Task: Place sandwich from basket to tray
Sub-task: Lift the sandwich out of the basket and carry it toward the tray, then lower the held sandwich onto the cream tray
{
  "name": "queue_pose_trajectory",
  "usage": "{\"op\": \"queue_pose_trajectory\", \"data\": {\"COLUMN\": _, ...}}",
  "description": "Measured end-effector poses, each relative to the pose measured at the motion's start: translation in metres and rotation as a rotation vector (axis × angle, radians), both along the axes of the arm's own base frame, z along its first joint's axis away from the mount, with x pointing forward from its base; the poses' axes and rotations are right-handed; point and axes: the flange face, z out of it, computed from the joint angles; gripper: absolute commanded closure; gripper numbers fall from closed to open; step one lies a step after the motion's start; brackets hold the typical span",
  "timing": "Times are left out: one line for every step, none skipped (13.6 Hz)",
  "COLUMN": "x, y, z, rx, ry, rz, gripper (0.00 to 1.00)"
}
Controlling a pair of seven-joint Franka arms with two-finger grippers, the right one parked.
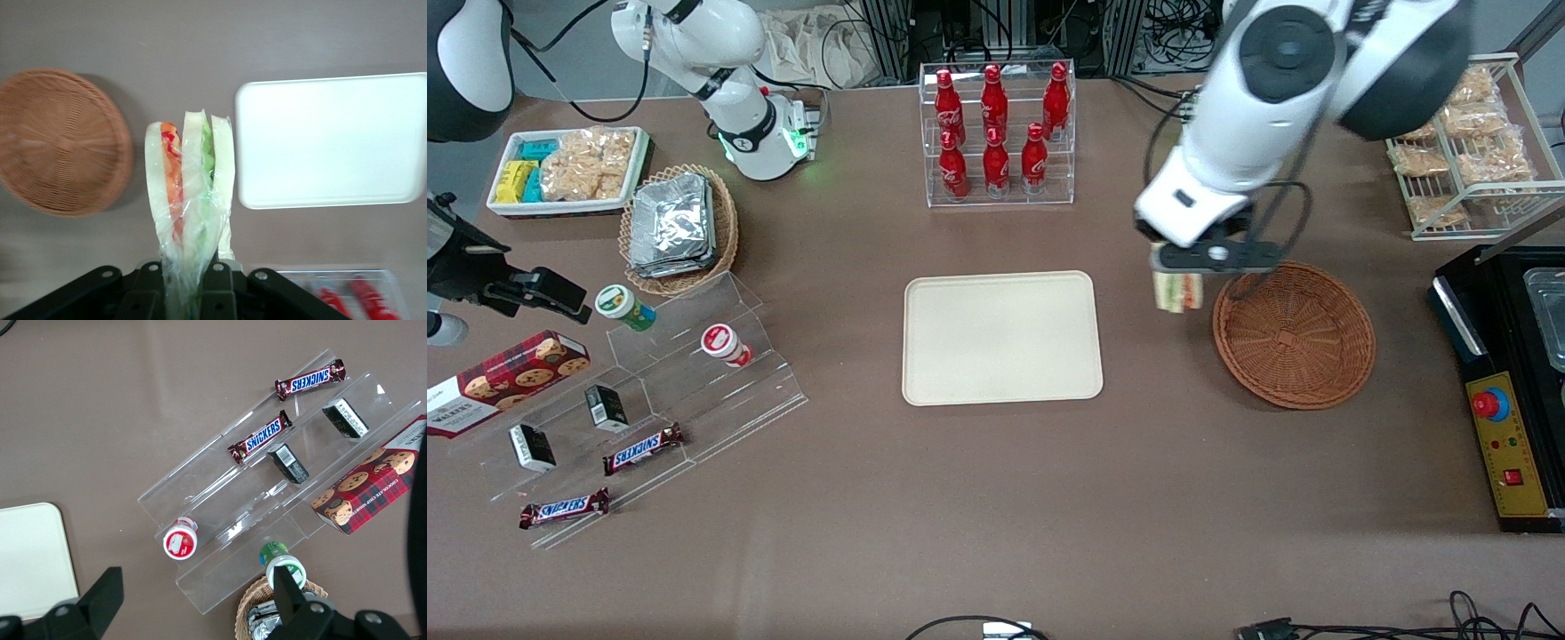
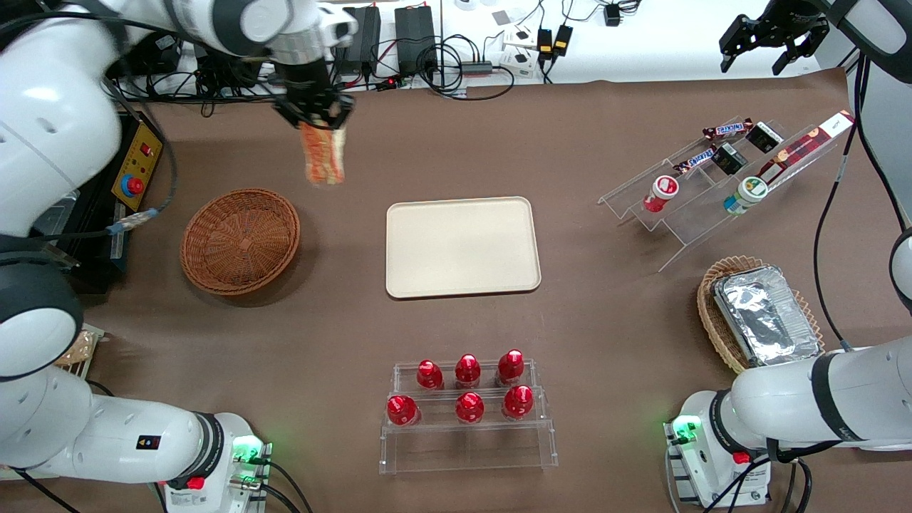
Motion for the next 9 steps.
{"op": "queue_pose_trajectory", "data": {"x": -0.001, "y": -0.020, "z": -0.003, "rx": -0.015, "ry": 0.010, "rz": 0.020, "gripper": 0.85}}
{"op": "queue_pose_trajectory", "data": {"x": -0.001, "y": -0.035, "z": -0.008, "rx": -0.018, "ry": 0.018, "rz": 0.030, "gripper": 0.85}}
{"op": "queue_pose_trajectory", "data": {"x": -0.001, "y": -0.047, "z": -0.018, "rx": -0.002, "ry": 0.019, "rz": 0.026, "gripper": 0.85}}
{"op": "queue_pose_trajectory", "data": {"x": -0.002, "y": -0.057, "z": -0.030, "rx": 0.025, "ry": 0.018, "rz": 0.018, "gripper": 0.83}}
{"op": "queue_pose_trajectory", "data": {"x": -0.003, "y": -0.067, "z": -0.044, "rx": 0.042, "ry": 0.023, "rz": 0.009, "gripper": 0.80}}
{"op": "queue_pose_trajectory", "data": {"x": -0.003, "y": -0.076, "z": -0.063, "rx": 0.044, "ry": 0.028, "rz": 0.003, "gripper": 0.80}}
{"op": "queue_pose_trajectory", "data": {"x": -0.002, "y": -0.084, "z": -0.086, "rx": 0.036, "ry": 0.027, "rz": -0.006, "gripper": 0.80}}
{"op": "queue_pose_trajectory", "data": {"x": -0.003, "y": -0.090, "z": -0.113, "rx": 0.025, "ry": 0.022, "rz": -0.016, "gripper": 0.80}}
{"op": "queue_pose_trajectory", "data": {"x": -0.005, "y": -0.093, "z": -0.140, "rx": 0.023, "ry": 0.010, "rz": -0.031, "gripper": 0.80}}
